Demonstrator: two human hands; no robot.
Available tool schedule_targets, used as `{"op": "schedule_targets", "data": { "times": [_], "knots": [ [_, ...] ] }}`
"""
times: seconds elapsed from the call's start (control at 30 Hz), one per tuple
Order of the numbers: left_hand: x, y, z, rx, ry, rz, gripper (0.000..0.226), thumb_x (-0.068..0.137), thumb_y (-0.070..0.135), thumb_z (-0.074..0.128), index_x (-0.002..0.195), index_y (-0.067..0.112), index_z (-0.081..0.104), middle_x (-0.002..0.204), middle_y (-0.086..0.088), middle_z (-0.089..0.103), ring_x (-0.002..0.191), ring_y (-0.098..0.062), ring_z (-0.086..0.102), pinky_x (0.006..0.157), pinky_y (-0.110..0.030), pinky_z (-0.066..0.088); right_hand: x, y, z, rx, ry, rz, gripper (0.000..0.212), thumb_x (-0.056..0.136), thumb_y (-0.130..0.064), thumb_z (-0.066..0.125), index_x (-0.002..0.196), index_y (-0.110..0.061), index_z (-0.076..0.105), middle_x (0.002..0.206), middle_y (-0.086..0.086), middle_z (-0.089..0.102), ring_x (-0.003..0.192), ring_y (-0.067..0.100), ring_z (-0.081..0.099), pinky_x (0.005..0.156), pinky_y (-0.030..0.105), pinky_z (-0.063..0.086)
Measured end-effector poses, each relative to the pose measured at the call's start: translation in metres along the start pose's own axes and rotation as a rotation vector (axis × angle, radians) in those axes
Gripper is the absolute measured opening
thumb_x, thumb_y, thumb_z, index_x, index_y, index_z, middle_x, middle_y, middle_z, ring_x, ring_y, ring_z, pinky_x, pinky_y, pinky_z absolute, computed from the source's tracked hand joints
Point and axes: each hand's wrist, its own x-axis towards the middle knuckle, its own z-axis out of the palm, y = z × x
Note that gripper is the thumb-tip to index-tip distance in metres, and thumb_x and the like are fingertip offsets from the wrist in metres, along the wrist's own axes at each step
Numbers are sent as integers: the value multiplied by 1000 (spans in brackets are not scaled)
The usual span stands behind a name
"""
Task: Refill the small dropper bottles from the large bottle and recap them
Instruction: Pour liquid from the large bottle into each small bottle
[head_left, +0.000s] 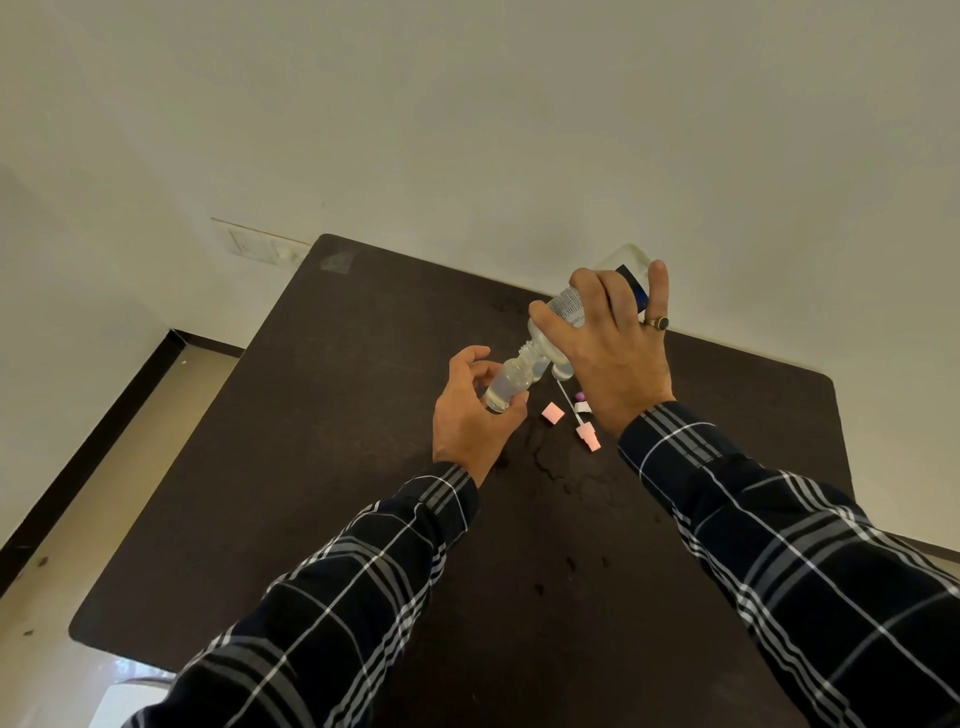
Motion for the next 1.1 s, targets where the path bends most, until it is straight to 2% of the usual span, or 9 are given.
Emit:
{"op": "schedule_targets", "data": {
  "times": [0.4,0.63,0.73,0.83,0.9,1.0,1.1],
  "knots": [
    [-1,3,0,-4,-3,0,69,74,37,81,128,37,39,103,23,61,101,9,58,81,-24,57,-3,1,-1,-24,29,8,71,70,-14,81,129,-33,47,131,10,40,126,32,37,116,68,8],
    [-2,5,-1,-40,-7,1,68,73,39,80,129,37,41,104,23,61,102,5,60,82,-29,58,-5,1,-6,31,-36,56,73,71,-15,81,132,-34,46,133,11,40,127,34,35,114,69,11],
    [-3,5,-1,-58,-19,7,68,73,39,79,129,36,41,105,21,62,103,1,60,84,-32,58,-9,-2,-8,119,-116,199,72,72,-18,79,133,-37,47,135,11,41,129,33,32,114,69,13],
    [-3,4,-3,-74,-29,20,68,73,38,80,129,35,41,107,19,62,105,-1,61,86,-33,58,-16,-7,-6,299,-197,422,66,75,-20,73,133,-40,49,133,8,40,125,32,35,109,64,26],
    [-2,4,-4,-90,-34,20,68,75,35,80,130,37,40,108,19,62,107,-1,60,88,-32,57,-24,-10,-2,521,-243,596,68,76,-26,75,136,-39,46,133,6,41,124,31,38,103,55,38],
    [0,1,-5,-113,-45,6,70,75,32,81,131,39,40,110,21,62,107,1,60,88,-25,53,-38,-14,7,951,-230,826,72,75,-31,77,139,-35,43,132,3,47,122,25,41,96,40,43],
    [6,-4,-7,-96,-83,-10,66,78,27,80,133,36,44,114,24,61,110,5,58,91,-21,50,-52,-15,11,1196,-228,1001,76,75,-29,81,140,-29,43,131,-2,53,121,18,50,103,43,47]
  ]
}}
